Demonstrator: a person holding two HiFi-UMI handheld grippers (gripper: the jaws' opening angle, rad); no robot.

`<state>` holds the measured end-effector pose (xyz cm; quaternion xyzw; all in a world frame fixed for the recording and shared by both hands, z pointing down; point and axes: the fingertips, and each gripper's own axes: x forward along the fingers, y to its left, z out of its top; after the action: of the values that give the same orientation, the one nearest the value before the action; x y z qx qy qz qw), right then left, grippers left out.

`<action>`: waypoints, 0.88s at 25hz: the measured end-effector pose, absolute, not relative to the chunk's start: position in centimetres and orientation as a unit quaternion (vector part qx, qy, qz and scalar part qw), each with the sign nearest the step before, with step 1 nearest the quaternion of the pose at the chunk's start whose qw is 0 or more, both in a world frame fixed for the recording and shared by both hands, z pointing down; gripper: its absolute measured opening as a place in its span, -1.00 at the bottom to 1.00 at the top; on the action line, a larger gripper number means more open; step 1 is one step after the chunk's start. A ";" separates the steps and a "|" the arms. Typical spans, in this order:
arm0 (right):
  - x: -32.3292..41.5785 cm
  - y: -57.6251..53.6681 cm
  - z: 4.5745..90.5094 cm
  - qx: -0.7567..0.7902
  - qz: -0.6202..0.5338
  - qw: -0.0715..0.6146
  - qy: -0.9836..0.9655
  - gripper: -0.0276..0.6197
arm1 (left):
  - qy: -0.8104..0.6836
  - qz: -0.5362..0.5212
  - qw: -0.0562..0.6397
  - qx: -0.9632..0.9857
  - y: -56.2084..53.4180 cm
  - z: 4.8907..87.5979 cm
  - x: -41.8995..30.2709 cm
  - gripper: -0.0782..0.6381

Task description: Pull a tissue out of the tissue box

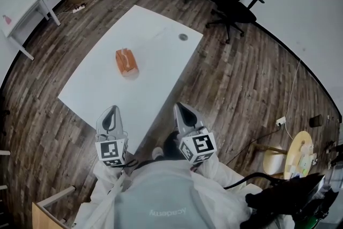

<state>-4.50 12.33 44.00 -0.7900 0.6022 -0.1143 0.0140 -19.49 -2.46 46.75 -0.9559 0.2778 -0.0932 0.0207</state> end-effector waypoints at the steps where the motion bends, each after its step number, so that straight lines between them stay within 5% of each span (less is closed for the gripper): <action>1: -4.4 12.2 44.0 -0.790 -0.114 0.013 0.603 -0.91 | 0.278 -0.093 0.020 -0.956 -2.5 46.8 -19.4 -0.78; 22: -0.6 5.0 44.9 -0.727 -0.136 0.022 0.673 -0.91 | 0.362 -0.120 0.019 -0.924 -5.9 46.7 -18.1 -0.78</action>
<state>-0.58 4.96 44.90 -0.7269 0.6729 -0.1355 0.0216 -18.06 -5.87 46.72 -0.9243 0.3618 -0.1198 0.0190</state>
